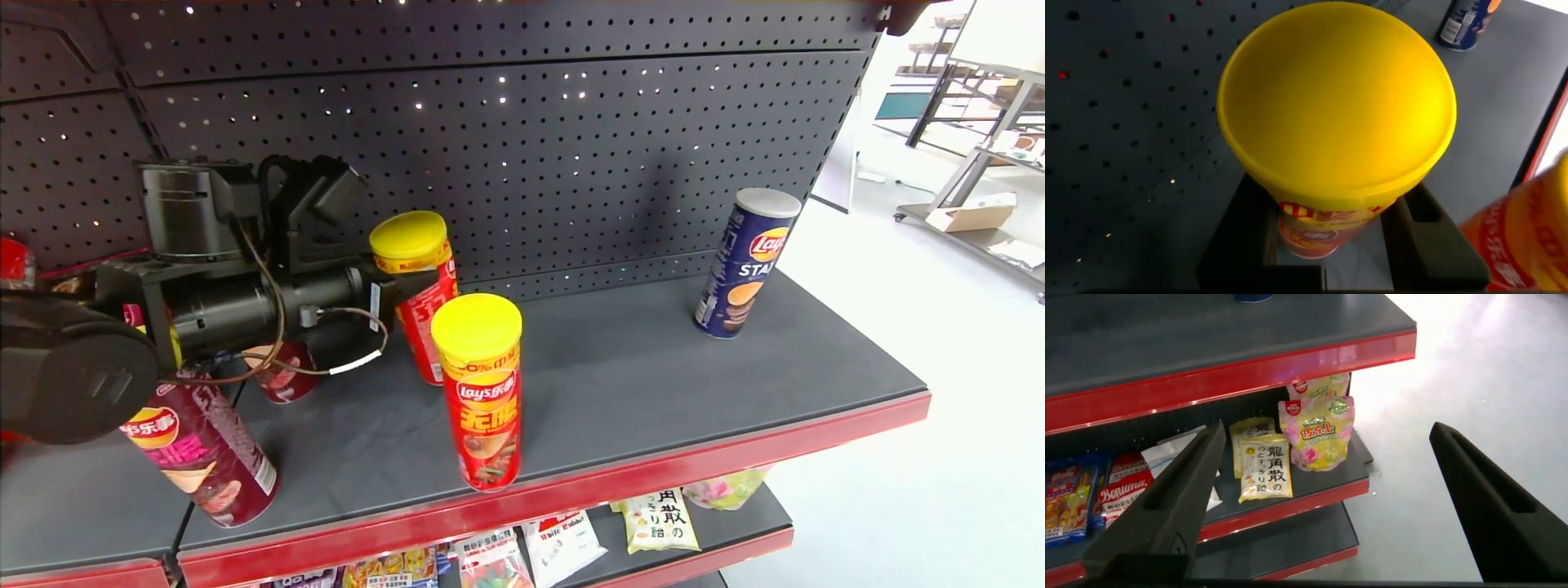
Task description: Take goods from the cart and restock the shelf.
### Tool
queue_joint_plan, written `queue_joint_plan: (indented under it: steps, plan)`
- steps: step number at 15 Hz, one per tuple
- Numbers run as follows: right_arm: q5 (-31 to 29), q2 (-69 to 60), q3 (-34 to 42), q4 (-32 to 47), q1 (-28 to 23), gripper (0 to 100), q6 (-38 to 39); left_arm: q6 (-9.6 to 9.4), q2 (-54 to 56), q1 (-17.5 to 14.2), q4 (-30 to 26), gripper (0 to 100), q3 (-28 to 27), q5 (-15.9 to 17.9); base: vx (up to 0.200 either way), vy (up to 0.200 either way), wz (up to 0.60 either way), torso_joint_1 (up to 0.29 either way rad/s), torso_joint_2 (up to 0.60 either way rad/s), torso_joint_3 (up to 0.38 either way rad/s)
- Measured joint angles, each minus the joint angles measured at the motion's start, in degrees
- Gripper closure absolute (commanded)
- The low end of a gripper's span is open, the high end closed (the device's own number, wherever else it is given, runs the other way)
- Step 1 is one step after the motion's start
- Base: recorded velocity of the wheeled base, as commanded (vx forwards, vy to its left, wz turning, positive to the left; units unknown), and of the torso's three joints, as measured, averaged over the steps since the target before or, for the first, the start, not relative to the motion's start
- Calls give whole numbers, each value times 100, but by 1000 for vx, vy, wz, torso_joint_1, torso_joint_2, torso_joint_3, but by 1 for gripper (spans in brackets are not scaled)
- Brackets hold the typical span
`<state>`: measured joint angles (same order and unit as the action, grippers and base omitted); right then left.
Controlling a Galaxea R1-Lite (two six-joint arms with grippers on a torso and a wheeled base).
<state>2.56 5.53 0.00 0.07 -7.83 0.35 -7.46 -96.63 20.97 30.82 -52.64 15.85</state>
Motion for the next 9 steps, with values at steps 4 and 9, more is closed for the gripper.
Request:
queue_joint_plan:
  steps: [4, 9]
  plan:
    - [1, 0, 0, 0, 2, 0, -2, -6, -262, -11, 38, 100, -78, 5, 0, 0, 0, 0, 0, 0]
    - [1, 0, 0, 0, 0, 0, 0, 13, -378, -90, 110, 100, -116, 13, 0, 0, 0, 0, 0, 0]
